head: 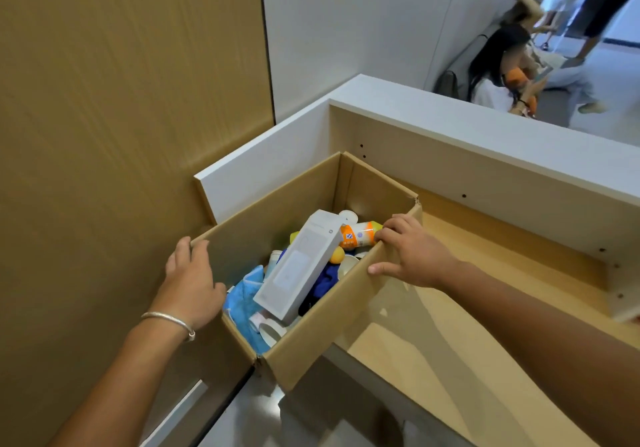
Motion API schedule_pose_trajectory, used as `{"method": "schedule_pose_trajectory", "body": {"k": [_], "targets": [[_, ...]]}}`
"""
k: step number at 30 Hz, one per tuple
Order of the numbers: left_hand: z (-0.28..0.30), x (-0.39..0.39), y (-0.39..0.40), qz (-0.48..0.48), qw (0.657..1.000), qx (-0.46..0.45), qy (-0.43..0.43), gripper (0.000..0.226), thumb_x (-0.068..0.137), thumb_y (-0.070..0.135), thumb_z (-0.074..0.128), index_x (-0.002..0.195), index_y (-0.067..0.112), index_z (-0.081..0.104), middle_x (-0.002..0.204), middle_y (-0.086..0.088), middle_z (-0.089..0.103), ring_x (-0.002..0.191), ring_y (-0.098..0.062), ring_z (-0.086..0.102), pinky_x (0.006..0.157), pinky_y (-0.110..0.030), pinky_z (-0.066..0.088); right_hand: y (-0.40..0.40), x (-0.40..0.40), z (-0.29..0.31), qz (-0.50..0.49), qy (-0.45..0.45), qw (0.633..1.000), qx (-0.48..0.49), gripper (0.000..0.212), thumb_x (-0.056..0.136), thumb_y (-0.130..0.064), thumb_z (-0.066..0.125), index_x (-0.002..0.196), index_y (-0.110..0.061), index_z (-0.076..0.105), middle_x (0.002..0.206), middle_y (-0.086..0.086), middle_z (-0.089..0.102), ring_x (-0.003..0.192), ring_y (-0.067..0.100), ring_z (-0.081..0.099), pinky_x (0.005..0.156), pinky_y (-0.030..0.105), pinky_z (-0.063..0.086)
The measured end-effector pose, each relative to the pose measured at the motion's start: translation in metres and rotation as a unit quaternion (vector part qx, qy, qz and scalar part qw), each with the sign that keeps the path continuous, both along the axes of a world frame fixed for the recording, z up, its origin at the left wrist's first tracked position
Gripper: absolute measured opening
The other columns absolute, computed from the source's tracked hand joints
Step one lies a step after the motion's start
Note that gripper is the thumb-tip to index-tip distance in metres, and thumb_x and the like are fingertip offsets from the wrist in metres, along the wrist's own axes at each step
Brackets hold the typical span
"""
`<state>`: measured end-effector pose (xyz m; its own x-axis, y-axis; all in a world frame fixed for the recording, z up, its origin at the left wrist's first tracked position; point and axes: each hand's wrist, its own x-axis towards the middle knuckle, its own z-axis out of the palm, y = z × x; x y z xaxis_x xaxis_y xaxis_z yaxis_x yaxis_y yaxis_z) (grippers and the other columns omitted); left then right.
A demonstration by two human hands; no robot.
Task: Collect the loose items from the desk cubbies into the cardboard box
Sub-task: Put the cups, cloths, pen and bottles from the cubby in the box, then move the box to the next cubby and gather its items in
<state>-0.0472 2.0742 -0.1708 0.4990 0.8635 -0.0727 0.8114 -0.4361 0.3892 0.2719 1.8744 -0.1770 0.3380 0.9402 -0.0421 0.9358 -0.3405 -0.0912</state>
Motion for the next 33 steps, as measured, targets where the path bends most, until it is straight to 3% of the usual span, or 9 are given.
{"method": "schedule_pose_trajectory", "body": {"k": [6, 16, 25, 33], "targets": [[0.001, -0.011, -0.009, -0.039, 0.999, -0.006, 0.003, 0.069, 0.082, 0.009, 0.057, 0.144, 0.014, 0.026, 0.158, -0.006, 0.003, 0.144, -0.030, 0.007, 0.112, -0.044, 0.025, -0.035, -0.031, -0.003, -0.029, 0.030, 0.998, 0.041, 0.085, 0.063, -0.091, 0.029, 0.114, -0.029, 0.056, 0.118, -0.003, 0.046, 0.116, 0.015, 0.034, 0.095, 0.032, 0.039], [0.002, -0.008, -0.066, -0.083, 0.996, -0.002, -0.011, 0.064, 0.081, 0.005, 0.058, 0.139, 0.015, 0.035, 0.157, -0.005, 0.008, 0.143, -0.028, 0.011, 0.111, -0.044, 0.026, -0.119, -0.051, -0.014, -0.083, 0.022, 0.994, 0.069, 0.081, 0.066, -0.090, 0.033, 0.116, -0.031, 0.057, 0.115, -0.006, 0.046, 0.112, 0.012, 0.036, 0.089, 0.031, 0.045], [-0.001, 0.036, -0.153, -0.140, 0.990, 0.000, -0.008, 0.063, 0.081, 0.006, 0.059, 0.138, 0.014, 0.036, 0.154, -0.004, 0.011, 0.143, -0.028, 0.012, 0.110, -0.042, 0.027, -0.235, -0.043, -0.007, -0.135, 0.024, 0.988, 0.076, 0.078, 0.067, -0.085, 0.036, 0.116, -0.030, 0.059, 0.115, -0.007, 0.046, 0.111, 0.010, 0.034, 0.091, 0.027, 0.041], [-0.004, 0.099, -0.239, -0.195, 0.980, -0.009, -0.028, 0.065, 0.081, 0.007, 0.058, 0.140, 0.015, 0.032, 0.156, -0.004, 0.009, 0.142, -0.027, 0.014, 0.110, -0.040, 0.026, -0.349, -0.020, -0.009, -0.205, 0.013, 0.975, 0.082, 0.076, 0.067, -0.086, 0.035, 0.110, -0.031, 0.061, 0.108, -0.010, 0.044, 0.103, 0.006, 0.032, 0.085, 0.024, 0.041]]}}
